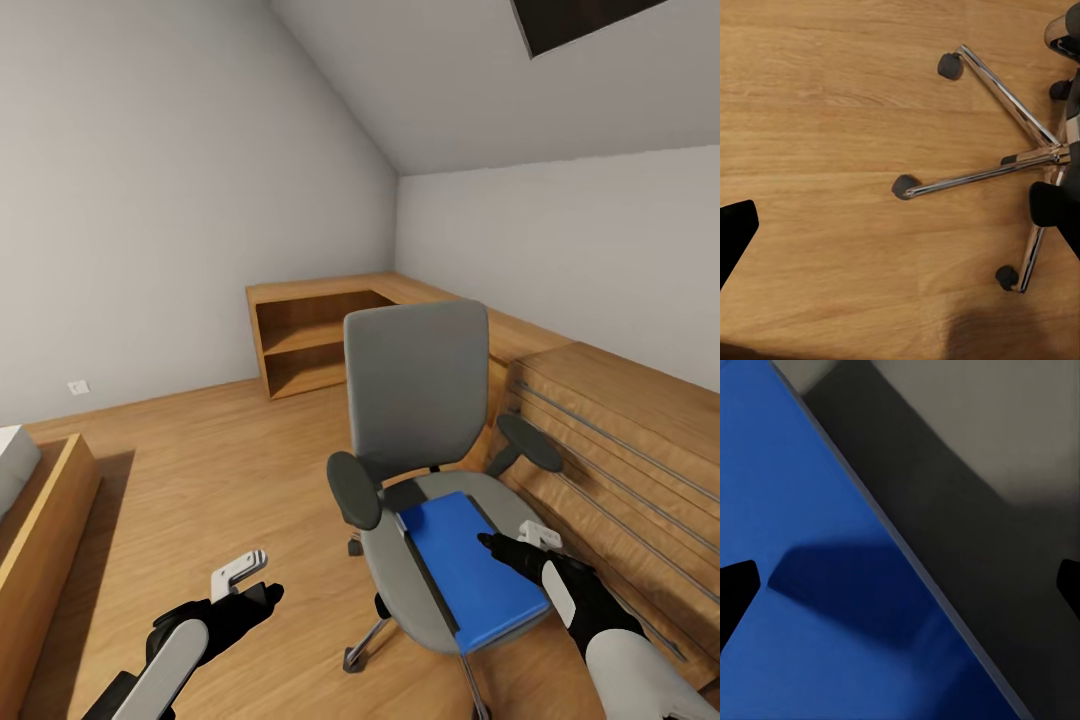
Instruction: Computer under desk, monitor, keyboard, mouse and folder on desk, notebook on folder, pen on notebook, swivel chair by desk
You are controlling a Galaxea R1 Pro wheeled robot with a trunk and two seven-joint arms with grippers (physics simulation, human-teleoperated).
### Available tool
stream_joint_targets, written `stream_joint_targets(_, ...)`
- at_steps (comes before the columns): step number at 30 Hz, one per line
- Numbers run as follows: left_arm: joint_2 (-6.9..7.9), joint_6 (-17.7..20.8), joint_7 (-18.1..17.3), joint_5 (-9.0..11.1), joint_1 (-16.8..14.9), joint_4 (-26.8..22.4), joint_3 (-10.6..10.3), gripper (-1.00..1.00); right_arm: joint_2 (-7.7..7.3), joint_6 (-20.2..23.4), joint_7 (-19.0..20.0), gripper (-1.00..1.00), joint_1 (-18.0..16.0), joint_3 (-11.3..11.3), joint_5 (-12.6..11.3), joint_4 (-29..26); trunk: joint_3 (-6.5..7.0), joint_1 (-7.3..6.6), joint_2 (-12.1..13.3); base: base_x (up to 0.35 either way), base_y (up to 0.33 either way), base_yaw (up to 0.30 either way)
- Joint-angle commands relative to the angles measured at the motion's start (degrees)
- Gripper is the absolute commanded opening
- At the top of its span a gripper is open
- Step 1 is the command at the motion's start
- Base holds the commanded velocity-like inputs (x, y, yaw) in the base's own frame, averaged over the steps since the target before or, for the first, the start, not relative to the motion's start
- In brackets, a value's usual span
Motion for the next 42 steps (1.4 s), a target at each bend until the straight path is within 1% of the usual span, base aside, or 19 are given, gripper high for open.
stream_joint_targets(1,0.05,0.0,0.5,0.4,-0.1,-0.1,-0.1,1.0,0.02,0.4,0.0,1.0,0.0,-0.2,0.0,1.3,-0.06,0.0,0.0,0.0,0.0,0.0)
stream_joint_targets(28,0.22,-0.1,0.5,0.4,-0.1,0.0,0.1,1.0,0.02,0.4,0.0,1.0,0.0,-0.2,0.0,1.3,-0.06,0.0,0.0,-0.001,0.0,0.0)
stream_joint_targets(35,0.22,-0.1,0.6,0.4,-0.1,0.0,0.1,1.0,0.02,0.4,0.0,1.0,0.0,-0.2,0.0,1.3,-0.06,0.0,0.0,-0.142,-0.098,0.0)
stream_joint_targets(42,0.22,-0.2,0.6,0.4,-0.1,0.0,0.1,1.0,0.02,0.4,0.0,1.0,0.0,-0.2,0.0,1.3,-0.06,0.0,0.0,-0.034,-0.027,0.0)
